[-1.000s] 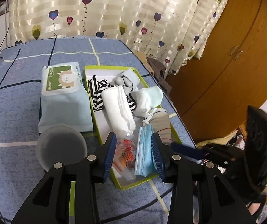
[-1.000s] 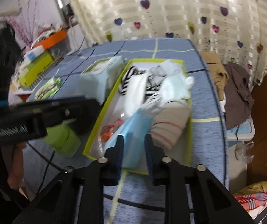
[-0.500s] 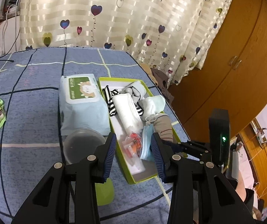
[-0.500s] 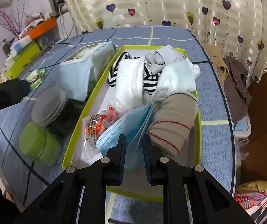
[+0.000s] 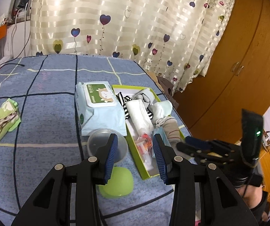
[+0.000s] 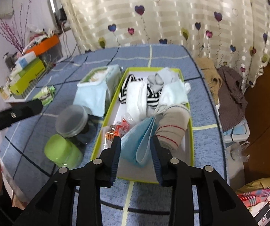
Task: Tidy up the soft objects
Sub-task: 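Withdraw both open tools from the tray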
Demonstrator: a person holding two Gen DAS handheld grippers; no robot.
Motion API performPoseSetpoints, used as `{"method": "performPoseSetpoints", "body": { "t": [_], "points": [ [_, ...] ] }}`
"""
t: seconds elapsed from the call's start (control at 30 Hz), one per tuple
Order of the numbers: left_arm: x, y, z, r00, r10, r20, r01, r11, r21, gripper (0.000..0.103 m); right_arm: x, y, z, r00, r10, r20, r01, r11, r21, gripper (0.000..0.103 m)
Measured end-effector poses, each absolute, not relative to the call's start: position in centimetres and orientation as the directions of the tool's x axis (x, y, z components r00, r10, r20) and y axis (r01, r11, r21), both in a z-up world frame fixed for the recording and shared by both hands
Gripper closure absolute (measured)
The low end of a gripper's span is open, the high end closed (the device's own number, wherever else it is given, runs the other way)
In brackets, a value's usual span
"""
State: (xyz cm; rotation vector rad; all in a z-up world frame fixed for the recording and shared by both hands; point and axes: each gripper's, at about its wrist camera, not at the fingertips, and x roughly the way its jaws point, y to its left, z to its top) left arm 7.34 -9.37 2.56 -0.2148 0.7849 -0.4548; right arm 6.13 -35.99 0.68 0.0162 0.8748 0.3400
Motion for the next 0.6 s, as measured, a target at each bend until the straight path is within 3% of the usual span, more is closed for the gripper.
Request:
{"method": "performPoseSetpoints", "body": {
  "t": [0.17,0.6],
  "points": [
    [6.3,-8.2,2.8,0.636,-0.463,-0.617,0.31,0.886,-0.345,0.063,4.4,-35.6,2.5,0.624,0.294,-0.724,-0.279,0.949,0.145,0.057],
    [4.5,-6.2,3.5,0.666,-0.44,-0.602,0.293,0.897,-0.331,0.063,1.7,-33.5,5.7,0.669,0.298,-0.681,-0.308,0.945,0.111,0.049]
  ]
}}
